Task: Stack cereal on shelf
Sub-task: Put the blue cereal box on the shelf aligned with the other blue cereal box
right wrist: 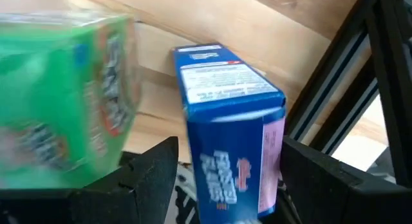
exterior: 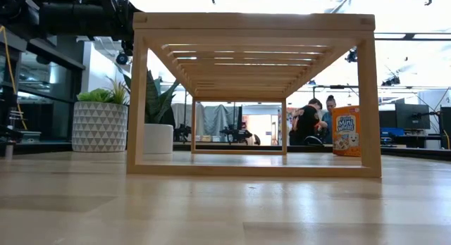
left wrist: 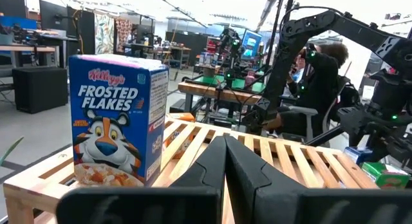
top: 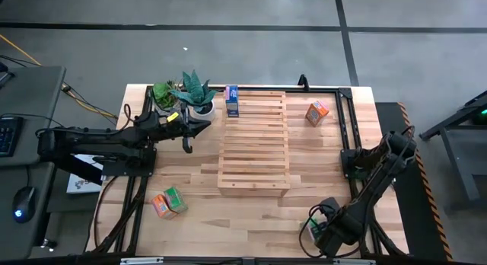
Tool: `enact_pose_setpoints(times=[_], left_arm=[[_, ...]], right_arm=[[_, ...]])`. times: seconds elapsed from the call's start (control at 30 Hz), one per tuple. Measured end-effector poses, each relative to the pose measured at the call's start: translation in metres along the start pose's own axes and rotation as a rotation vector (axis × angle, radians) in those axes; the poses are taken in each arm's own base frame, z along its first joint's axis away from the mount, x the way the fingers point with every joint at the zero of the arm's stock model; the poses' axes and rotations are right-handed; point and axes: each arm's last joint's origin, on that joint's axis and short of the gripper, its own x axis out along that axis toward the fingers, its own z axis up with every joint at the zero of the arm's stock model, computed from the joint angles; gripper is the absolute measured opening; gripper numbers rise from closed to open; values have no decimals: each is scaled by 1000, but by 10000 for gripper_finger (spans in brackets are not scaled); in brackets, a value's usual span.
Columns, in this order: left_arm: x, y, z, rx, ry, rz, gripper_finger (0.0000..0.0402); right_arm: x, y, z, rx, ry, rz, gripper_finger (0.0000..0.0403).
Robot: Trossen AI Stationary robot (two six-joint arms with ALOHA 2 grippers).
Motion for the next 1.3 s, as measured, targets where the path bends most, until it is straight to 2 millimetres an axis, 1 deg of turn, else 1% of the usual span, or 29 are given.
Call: enact_pose_setpoints(times=[0.13,0.3,0.4,0.5,0.6,0.7,0.8,0.9,1.0,1.13,1.3], left_arm=[[0,0,-1,0,15,1,0],[0,0,-1,0,14,2,0],[0,0,-1,0,15,2,0],[0,0,-1,-1,15,2,0],[0,0,-1,-2,14,2,0],[0,0,-1,-2,15,2,0],[0,0,-1,-1,14,1,0],[0,0,-1,-1,13,1,0],[0,0,-1,-1,13,2,0],[0,0,-1,-1,13,1,0],[0,0,-2,-2,16,2,0]], right_arm=[[8,-1,2,-36,14,-15,255],[8,-1,2,-61,-2,-8,254],[8,0,3,-83,-2,-8,243],[8,0,2,-109,-1,-8,217],[8,-1,2,-136,3,-11,182],[8,-1,1,-173,39,-27,147],[4,-3,-1,-207,90,-47,123],[-11,-6,-1,-240,141,-29,115],[-34,-8,3,-259,174,38,115],[-74,-15,8,-269,160,186,115],[-132,-29,13,-257,37,428,115]])
